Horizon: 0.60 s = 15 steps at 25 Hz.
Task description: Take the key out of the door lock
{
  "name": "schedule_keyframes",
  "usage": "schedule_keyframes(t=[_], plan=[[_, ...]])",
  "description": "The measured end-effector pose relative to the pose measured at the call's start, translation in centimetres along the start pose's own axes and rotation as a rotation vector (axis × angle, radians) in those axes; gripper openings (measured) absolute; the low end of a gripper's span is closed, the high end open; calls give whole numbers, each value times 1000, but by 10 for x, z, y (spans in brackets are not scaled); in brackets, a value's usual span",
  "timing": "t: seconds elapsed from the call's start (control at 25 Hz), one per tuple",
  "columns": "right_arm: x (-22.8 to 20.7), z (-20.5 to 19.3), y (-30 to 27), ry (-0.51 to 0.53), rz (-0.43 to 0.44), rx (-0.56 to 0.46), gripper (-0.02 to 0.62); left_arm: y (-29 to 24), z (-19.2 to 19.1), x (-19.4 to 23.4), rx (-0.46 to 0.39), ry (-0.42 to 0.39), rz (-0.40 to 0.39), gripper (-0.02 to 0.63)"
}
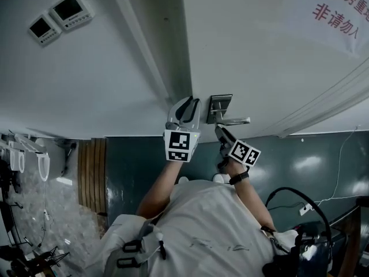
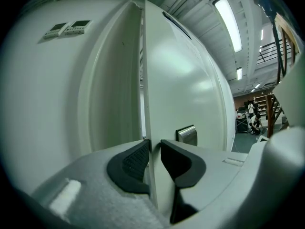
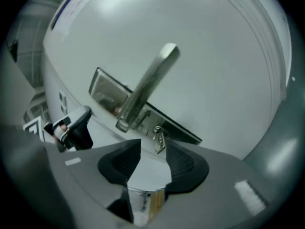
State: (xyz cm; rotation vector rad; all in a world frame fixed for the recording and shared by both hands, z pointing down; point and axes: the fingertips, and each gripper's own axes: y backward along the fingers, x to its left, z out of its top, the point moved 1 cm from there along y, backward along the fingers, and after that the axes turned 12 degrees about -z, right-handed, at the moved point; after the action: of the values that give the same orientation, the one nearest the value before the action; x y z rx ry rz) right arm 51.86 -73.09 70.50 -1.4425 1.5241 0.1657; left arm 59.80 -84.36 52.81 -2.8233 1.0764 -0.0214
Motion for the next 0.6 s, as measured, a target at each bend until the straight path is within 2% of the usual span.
schedule_keyframes(t=[0.12, 0.16, 0.24, 0.32, 0.6], plan=[[-11, -5, -11, -234, 34, 13, 168, 0, 0, 0, 2, 12, 5, 77], [-12, -5, -14, -298, 59, 7, 146, 1, 0, 0, 3, 13, 6, 77], [-14, -6, -18, -409, 113, -12, 49, 1, 0, 1, 6, 14, 7, 77], [-16, -6, -18, -484, 150, -32, 31, 1, 0, 1, 8, 15, 5, 77], [-15, -7, -17, -468, 175, -84, 28, 0, 1, 2, 1, 49, -3, 80]])
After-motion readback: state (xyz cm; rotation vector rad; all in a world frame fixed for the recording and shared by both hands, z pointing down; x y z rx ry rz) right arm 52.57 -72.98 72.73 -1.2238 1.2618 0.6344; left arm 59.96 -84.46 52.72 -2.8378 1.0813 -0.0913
